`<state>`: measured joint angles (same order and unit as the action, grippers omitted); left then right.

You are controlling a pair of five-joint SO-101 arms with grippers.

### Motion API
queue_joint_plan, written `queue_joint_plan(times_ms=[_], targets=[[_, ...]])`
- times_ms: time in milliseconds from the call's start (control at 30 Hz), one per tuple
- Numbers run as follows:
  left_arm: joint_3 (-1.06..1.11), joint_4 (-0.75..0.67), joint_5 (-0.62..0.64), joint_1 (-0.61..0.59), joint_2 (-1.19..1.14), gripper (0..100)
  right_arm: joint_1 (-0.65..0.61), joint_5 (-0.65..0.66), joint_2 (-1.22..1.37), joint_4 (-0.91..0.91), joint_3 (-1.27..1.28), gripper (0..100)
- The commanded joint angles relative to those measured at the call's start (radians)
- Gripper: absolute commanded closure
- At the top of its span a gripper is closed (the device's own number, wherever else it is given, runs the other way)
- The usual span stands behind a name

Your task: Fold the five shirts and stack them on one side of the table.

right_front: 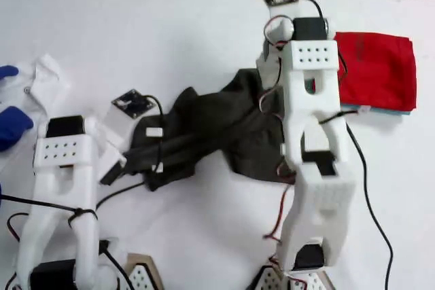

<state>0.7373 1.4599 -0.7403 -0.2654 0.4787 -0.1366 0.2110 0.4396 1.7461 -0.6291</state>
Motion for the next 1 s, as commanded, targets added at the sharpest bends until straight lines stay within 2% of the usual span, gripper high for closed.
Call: queue_joint_plan(times_ms=[0, 200, 333, 467, 633, 800, 967], targets=[[-0.035, -0.017, -0.009, -0.011, 0.031, 97, 0.01, -0.008, -0.283, -0.036, 0.371, 77.9], [-0.033, -0.037, -0.005, -0.006, 0.031, 97, 0.033, 0.038, -0.579, -0.335, 0.941, 77.9], [-0.033, -0.032, -0.005, -0.008, 0.031, 97, 0.07, 0.048, -0.677, -0.484, 1.191, 77.9], [-0.027, -0.032, -0.003, -0.011, 0.031, 97, 0.077, 0.066, -0.682, -0.559, 1.293, 76.9], [-0.025, -0.032, -0.003, -0.011, 0.031, 97, 0.077, 0.066, -0.682, -0.57, 1.316, 68.6], [-0.025, -0.031, -0.003, -0.011, 0.031, 97, 0.077, 0.064, -0.68, -0.598, 1.33, 68.3], [-0.028, -0.031, -0.003, -0.012, 0.031, 97, 0.074, 0.064, -0.679, -0.723, 1.412, 68.3]])
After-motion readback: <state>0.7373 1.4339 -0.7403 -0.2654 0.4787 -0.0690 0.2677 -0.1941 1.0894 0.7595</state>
